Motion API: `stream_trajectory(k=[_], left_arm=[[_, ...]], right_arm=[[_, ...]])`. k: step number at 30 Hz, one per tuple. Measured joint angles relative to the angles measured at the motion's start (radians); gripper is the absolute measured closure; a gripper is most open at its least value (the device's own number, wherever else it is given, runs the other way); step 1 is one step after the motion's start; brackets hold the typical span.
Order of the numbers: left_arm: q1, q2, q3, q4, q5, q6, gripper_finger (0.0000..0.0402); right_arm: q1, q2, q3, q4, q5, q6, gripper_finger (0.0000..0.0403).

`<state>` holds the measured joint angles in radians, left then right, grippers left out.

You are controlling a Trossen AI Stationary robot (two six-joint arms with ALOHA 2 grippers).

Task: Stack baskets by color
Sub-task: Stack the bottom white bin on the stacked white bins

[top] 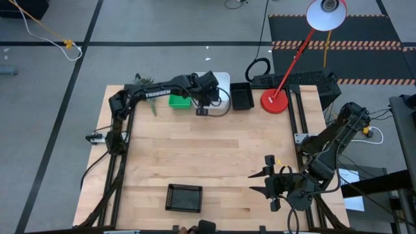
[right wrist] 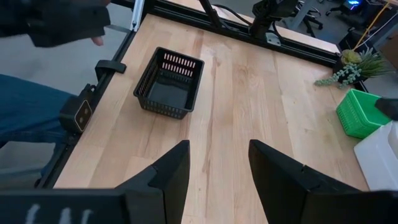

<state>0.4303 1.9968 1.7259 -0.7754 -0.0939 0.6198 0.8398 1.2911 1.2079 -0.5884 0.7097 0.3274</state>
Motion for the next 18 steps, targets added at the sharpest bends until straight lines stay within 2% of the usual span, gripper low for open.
stream_trajectory(k=[3, 7, 11, 18], left_arm=[[-0.015, 0.000, -0.065, 0.108, -0.122, 0.004, 0.0266], [-0.015, 0.000, -0.142, 0.205, -0.148, 0.019, 0.0245], [-0.015, 0.001, -0.201, 0.295, -0.170, 0.034, 0.0260], [-0.009, 0.001, -0.220, 0.315, -0.177, 0.039, 0.0308]], right_arm=[[0.000, 0.000, 0.000, 0.000, 0.000, 0.001, 0.0245], [0.000, 0.000, 0.000, 0.000, -0.003, 0.012, 0.0245], [0.000, 0.000, 0.000, 0.000, -0.003, 0.010, 0.0245], [0.000, 0.000, 0.000, 0.000, -0.003, 0.002, 0.0245]])
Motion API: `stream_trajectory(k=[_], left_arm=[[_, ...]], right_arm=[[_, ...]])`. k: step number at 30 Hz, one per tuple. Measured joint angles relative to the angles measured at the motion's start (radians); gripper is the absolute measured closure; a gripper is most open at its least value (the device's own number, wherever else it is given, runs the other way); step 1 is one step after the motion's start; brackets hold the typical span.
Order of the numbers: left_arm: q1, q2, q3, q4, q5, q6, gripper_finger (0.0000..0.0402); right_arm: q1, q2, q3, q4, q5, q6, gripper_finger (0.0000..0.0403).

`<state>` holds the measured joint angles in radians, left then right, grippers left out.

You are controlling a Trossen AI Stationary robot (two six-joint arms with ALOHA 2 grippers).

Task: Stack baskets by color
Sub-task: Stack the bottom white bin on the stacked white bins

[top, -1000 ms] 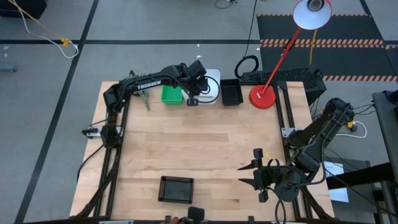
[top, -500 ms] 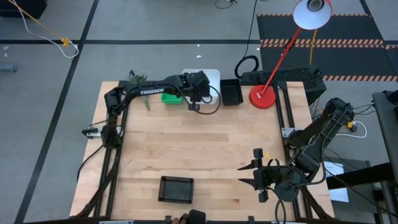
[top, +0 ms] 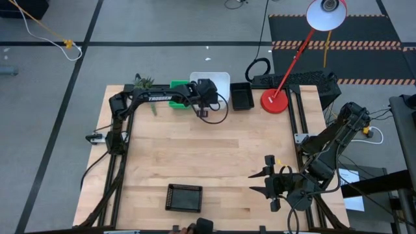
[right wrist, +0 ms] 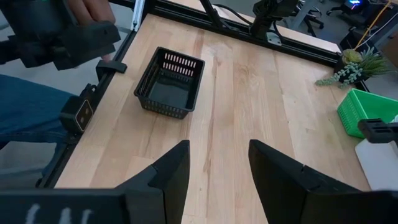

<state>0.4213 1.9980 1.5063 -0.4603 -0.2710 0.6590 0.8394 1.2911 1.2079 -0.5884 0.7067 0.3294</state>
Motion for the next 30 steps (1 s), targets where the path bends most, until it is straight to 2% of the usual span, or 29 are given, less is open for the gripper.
stream_trajectory(k=[7, 11, 15, 24, 27, 30], left_arm=[[0.000, 0.000, 0.000, 0.007, -0.005, -0.002, 0.0392], [-0.011, -0.006, 0.006, 0.006, -0.062, 0.010, 0.0391], [-0.024, -0.047, 0.021, -0.032, -0.063, 0.016, 0.0396], [-0.007, -0.139, 0.023, -0.110, 0.054, -0.023, 0.0394], [0.012, -0.142, 0.023, -0.129, 0.144, -0.051, 0.0396], [0.028, -0.132, 0.023, -0.130, 0.160, -0.065, 0.0397]], right_arm=[[0.000, 0.000, 0.000, 0.000, 0.000, 0.000, 0.0245], [0.000, 0.000, 0.000, 0.000, 0.000, 0.000, 0.0245], [0.000, 0.000, 0.000, 0.000, 0.000, -0.001, 0.0245], [0.000, 0.000, 0.000, -0.006, 0.002, 0.001, 0.0245], [0.000, 0.000, 0.000, -0.003, 0.003, 0.002, 0.0245], [0.000, 0.000, 0.000, 0.001, 0.003, 0.003, 0.0245]])
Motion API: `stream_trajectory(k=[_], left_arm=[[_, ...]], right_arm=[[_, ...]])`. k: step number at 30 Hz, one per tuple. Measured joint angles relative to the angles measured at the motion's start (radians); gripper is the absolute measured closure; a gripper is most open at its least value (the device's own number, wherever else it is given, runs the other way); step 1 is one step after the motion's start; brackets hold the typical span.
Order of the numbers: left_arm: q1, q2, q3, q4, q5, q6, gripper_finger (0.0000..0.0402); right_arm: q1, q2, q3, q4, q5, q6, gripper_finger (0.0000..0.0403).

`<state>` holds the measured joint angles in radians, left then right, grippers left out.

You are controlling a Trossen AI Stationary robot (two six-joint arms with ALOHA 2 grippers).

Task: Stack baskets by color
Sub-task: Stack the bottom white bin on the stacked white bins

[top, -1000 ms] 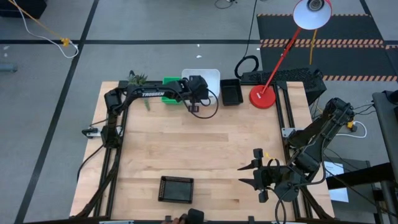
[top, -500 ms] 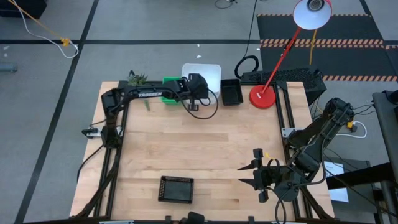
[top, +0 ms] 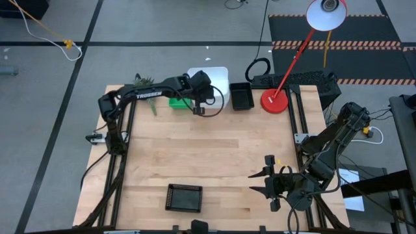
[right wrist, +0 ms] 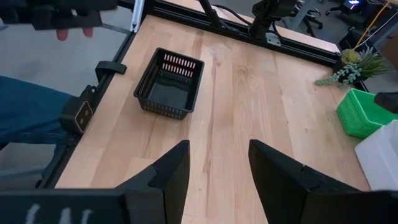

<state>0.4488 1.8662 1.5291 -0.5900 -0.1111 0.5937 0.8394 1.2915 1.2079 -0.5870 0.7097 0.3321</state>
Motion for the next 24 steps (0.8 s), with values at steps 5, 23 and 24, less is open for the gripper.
stream_trajectory(k=[5, 23, 24], left_arm=[[0.018, 0.016, 0.000, 0.001, 0.043, -0.013, 0.0389], [0.022, 0.015, 0.000, -0.009, 0.123, -0.037, 0.0371], [0.022, 0.015, 0.000, -0.008, 0.123, -0.039, 0.0373]], right_arm=[[0.000, 0.000, 0.000, -0.001, 0.000, 0.000, 0.0245], [0.000, 0.000, 0.000, -0.001, 0.000, -0.003, 0.0245], [0.000, 0.000, 0.000, -0.001, 0.000, -0.003, 0.0245]])
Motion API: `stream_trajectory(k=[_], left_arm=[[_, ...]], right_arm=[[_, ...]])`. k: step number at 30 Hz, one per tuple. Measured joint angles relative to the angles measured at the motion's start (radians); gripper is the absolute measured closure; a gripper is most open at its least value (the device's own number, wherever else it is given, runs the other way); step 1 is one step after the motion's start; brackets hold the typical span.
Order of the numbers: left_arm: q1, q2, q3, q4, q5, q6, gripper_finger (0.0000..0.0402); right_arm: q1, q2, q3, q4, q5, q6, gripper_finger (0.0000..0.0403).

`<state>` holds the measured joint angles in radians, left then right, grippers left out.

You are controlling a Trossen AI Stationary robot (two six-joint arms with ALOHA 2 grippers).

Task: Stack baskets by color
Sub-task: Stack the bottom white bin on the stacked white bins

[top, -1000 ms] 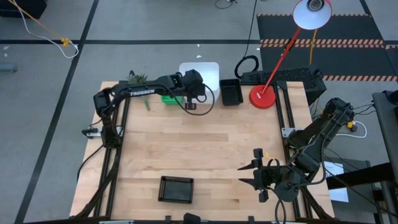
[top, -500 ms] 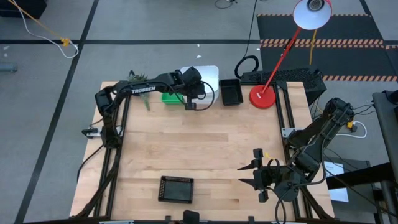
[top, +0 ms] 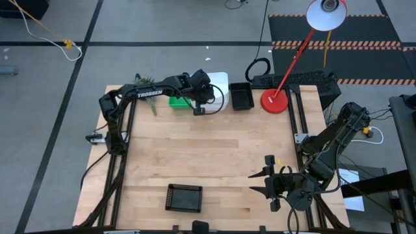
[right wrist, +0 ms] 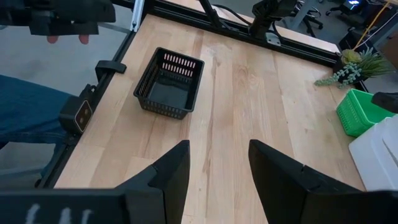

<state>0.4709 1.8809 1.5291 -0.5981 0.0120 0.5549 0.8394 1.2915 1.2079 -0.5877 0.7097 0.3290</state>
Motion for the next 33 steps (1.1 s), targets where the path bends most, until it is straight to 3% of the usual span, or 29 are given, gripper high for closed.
stream_trajectory(k=[13, 24, 30, 33], left_arm=[[0.000, 0.000, 0.000, 0.026, 0.016, 0.019, 0.0373], [0.000, 0.000, 0.000, 0.053, -0.046, -0.003, 0.0299], [-0.043, 0.000, 0.000, 0.050, -0.055, -0.045, 0.0293], [-0.082, 0.000, 0.000, 0.050, -0.107, -0.041, 0.0293]], right_arm=[[0.000, 0.000, 0.000, 0.000, 0.000, 0.000, 0.0245], [0.000, 0.000, 0.000, 0.000, 0.000, 0.000, 0.0245], [0.000, 0.000, 0.000, 0.000, 0.000, 0.000, 0.0245], [0.000, 0.000, 0.000, 0.000, 0.000, 0.000, 0.0245]])
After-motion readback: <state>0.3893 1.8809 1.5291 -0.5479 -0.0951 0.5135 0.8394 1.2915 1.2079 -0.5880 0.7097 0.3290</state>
